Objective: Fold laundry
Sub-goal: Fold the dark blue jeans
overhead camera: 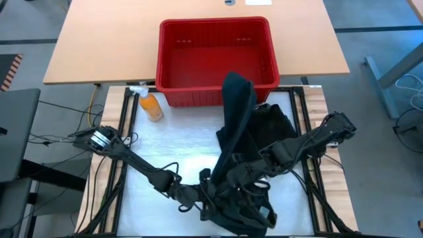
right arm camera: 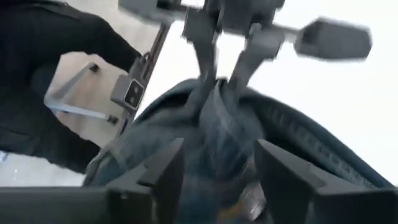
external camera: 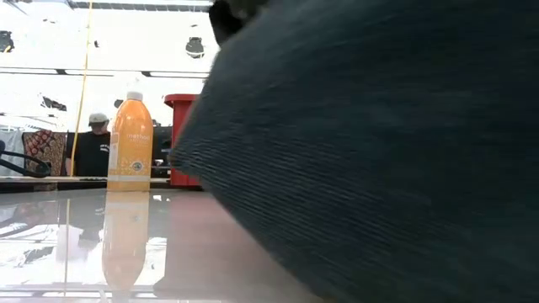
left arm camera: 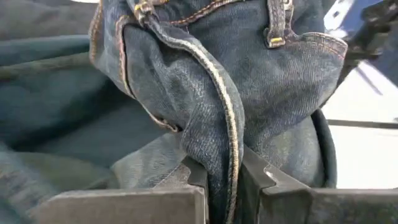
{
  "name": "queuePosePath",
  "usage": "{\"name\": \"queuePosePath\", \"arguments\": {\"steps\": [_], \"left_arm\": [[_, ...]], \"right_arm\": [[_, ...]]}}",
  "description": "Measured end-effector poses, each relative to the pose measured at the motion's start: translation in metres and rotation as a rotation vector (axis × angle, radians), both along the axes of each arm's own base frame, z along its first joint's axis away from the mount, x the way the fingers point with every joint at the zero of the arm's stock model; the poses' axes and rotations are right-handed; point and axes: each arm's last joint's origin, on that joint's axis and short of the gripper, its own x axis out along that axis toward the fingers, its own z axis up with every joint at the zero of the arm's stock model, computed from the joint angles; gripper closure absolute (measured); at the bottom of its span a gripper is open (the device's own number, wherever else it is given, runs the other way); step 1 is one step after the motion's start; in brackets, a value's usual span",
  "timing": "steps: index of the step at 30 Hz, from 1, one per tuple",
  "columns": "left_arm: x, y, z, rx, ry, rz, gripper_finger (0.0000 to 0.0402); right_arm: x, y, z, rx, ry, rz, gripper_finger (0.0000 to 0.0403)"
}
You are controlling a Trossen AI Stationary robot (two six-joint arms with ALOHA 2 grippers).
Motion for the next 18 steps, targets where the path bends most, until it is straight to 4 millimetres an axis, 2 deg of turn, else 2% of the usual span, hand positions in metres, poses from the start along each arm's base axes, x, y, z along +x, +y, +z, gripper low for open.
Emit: {"name": "queuePosePath", "arguments": {"steps": [4, 6, 9, 13, 16, 18], "left_arm": [[-0.021, -0.003, 0.022, 0.074, 0.021, 0.053, 0.0383], [-0.034, -0.01, 0.031, 0.132, 0.016, 0.058, 0.0384], [-0.059, -0.029, 0.047, 0.259, -0.028, 0.047, 0.0384], [-0.096, -0.064, 0.047, 0.468, -0.063, 0.077, 0.0385], [-0.12, -0.082, 0.043, 0.553, -0.12, 0.265, 0.0385], [-0.135, -0.088, 0.044, 0.576, -0.173, 0.442, 0.0385]], "right_arm": [[-0.011, -0.006, 0.021, -0.047, 0.019, -0.039, 0.0158], [-0.023, -0.006, 0.032, -0.078, -0.017, -0.066, 0.0154], [-0.048, -0.001, 0.036, -0.153, -0.088, -0.106, 0.0156], [-0.086, 0.013, 0.023, -0.214, -0.231, -0.231, 0.0163], [-0.11, 0.024, 0.0, -0.166, -0.391, -0.328, 0.0164], [-0.119, 0.033, -0.019, -0.102, -0.475, -0.339, 0.0164]]}}
